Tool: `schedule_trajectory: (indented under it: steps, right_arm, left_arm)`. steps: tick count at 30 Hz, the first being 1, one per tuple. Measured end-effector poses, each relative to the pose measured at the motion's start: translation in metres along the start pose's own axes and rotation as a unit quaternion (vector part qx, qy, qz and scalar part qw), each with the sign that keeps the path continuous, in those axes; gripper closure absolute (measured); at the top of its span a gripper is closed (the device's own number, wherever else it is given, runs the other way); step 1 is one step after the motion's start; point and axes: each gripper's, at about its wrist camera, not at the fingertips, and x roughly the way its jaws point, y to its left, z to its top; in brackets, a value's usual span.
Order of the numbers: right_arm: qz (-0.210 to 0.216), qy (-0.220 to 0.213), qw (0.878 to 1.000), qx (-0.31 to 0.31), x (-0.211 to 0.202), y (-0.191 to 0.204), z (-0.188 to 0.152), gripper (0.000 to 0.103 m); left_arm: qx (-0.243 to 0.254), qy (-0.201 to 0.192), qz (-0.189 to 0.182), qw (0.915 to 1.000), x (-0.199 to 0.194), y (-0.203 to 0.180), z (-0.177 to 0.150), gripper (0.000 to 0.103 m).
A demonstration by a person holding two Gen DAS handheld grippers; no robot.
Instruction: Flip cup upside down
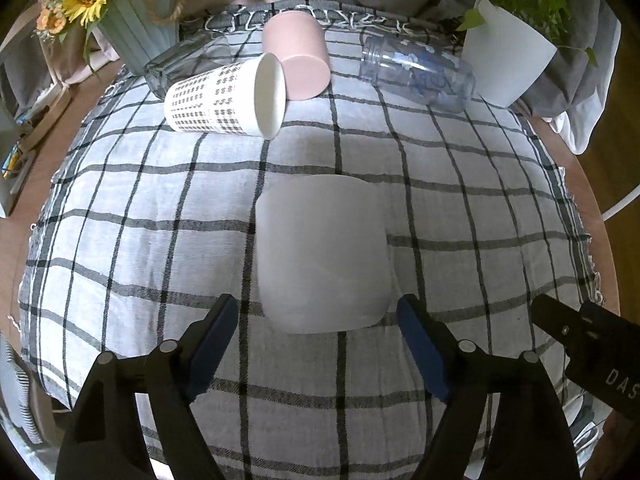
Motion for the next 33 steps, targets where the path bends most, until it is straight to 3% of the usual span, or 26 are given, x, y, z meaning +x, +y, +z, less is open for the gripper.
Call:
schedule_trajectory:
  steps: [7, 33]
  right_arm:
    - [0.003, 0.012, 1.000, 0.009, 0.006, -0.003, 0.001, 0.021]
    - [0.031, -0.013, 0.999, 0.023, -0.008, 0.007, 0.014, 0.021]
  left_arm:
    - [0.019, 0.004, -0.002, 0.9998, 0.004, -0.004, 0.003, 0.037]
    - [0.049, 0.018, -0.028, 0.9982, -0.009, -0.005, 0.020, 0.038]
